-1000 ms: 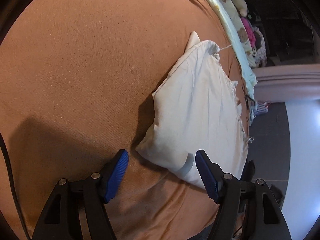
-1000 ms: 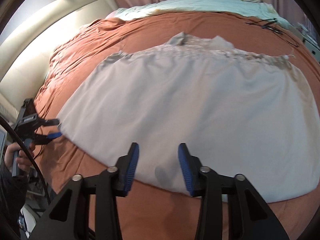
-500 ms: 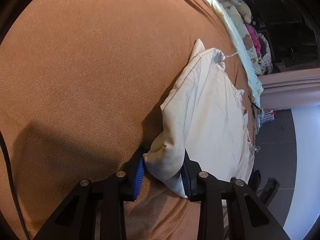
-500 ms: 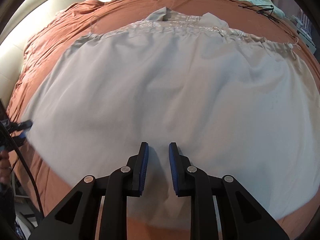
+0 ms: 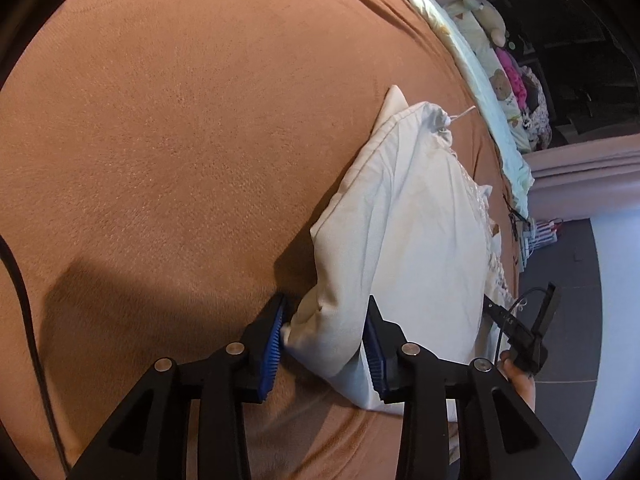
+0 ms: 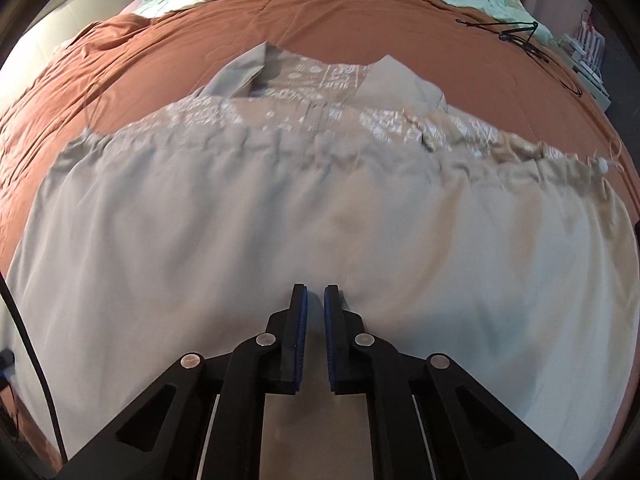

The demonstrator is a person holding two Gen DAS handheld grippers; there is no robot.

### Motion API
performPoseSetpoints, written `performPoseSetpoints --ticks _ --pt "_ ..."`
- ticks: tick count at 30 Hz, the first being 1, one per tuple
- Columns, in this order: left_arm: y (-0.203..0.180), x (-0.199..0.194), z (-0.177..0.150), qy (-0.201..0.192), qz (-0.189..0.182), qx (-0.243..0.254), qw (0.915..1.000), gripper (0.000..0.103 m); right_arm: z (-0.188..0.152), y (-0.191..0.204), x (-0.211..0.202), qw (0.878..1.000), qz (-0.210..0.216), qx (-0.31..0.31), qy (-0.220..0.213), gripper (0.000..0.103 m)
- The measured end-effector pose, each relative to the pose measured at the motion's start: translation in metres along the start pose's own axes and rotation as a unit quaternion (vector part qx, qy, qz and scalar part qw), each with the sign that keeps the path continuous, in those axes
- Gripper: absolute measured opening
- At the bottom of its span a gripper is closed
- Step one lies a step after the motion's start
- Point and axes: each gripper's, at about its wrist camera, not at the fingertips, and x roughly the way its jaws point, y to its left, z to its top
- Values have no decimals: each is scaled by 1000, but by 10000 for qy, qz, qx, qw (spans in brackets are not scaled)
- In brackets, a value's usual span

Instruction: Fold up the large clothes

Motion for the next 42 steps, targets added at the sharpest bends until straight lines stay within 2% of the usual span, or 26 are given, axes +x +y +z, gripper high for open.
performPoseSetpoints --ticks 13,15,18,23,28,33,39,42 --pt "1 6 3 57 -89 -100 9999 42 56 -9 48 9999 -98 -67 -75 3" --pt "1 5 3 109 -83 -134 9998 39 60 -11 47 10000 20 -79 14 3" --pt "0 4 4 195 -118 -172 9996 29 59 -19 30 9998 181 7 -34 3" --pt "-11 -10 1 106 -284 -165 9994 21 35 -25 -11 9982 545 -49 -228 7" --pt "-34 -29 0 -21 -449 -10 9990 18 -9 -29 -45 9944 1005 -44 -321 8" --pt "-73 -45 -1 -155 -653 258 9974 17 -53 -37 -63 9899 1394 100 -254 8" --pt "-122 -57 -4 -262 -996 590 9929 15 -104 -46 -77 9872 1537 302 -299 9" --pt "-146 -62 -6 -304 -1128 756 9903 14 -130 -51 -85 9826 1801 369 -260 9"
